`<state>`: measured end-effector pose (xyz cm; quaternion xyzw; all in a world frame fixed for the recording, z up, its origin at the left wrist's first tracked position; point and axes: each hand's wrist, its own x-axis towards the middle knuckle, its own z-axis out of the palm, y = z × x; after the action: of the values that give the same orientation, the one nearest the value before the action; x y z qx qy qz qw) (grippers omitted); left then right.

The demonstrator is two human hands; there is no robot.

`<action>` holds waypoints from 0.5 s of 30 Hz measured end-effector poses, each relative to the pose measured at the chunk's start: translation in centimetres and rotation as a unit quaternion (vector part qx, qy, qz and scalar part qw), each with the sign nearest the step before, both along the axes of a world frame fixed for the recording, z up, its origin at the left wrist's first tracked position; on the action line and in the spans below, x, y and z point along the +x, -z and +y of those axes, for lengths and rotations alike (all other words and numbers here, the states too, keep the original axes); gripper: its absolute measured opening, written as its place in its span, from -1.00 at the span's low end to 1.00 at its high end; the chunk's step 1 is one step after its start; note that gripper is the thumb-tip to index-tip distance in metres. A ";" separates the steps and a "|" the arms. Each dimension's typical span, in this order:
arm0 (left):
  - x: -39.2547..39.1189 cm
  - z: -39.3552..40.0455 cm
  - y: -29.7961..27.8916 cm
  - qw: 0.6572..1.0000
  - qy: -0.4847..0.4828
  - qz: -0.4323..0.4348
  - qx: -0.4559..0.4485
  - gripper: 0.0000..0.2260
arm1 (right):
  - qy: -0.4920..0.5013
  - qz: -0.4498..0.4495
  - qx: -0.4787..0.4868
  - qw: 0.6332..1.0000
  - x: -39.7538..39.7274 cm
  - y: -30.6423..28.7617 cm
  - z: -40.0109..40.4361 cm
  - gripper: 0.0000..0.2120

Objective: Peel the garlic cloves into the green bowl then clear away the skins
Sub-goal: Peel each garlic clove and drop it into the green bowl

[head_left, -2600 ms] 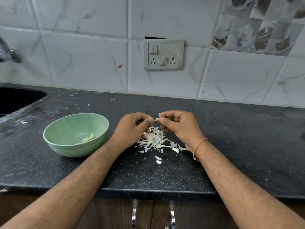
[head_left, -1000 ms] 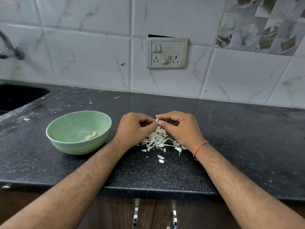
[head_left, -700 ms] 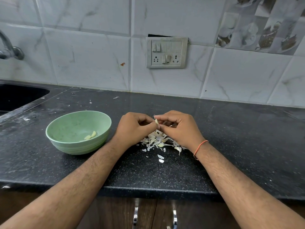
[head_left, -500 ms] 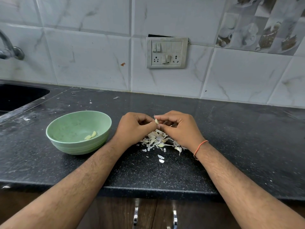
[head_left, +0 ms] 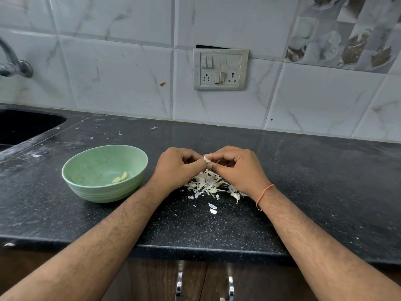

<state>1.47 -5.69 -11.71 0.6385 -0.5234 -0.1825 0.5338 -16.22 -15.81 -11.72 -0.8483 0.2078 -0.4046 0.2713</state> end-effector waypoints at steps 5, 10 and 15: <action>0.0 0.0 0.0 1.000 -0.011 0.004 0.008 -0.92 | 0.015 0.014 -0.046 0.999 0.0 0.1 0.1 -0.81; -0.2 0.2 -0.2 1.000 -0.015 0.021 -0.002 -0.97 | 0.036 0.015 -0.075 0.996 0.0 0.2 0.1 -0.80; 0.0 0.3 -0.1 0.997 0.006 0.074 -0.010 -0.95 | 0.051 0.006 -0.122 0.991 0.2 0.3 0.3 -0.81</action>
<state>1.42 -5.43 -11.60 0.6151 -0.4880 -0.2273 0.5761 -16.07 -15.51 -12.06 -0.8659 0.2018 -0.4348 0.1429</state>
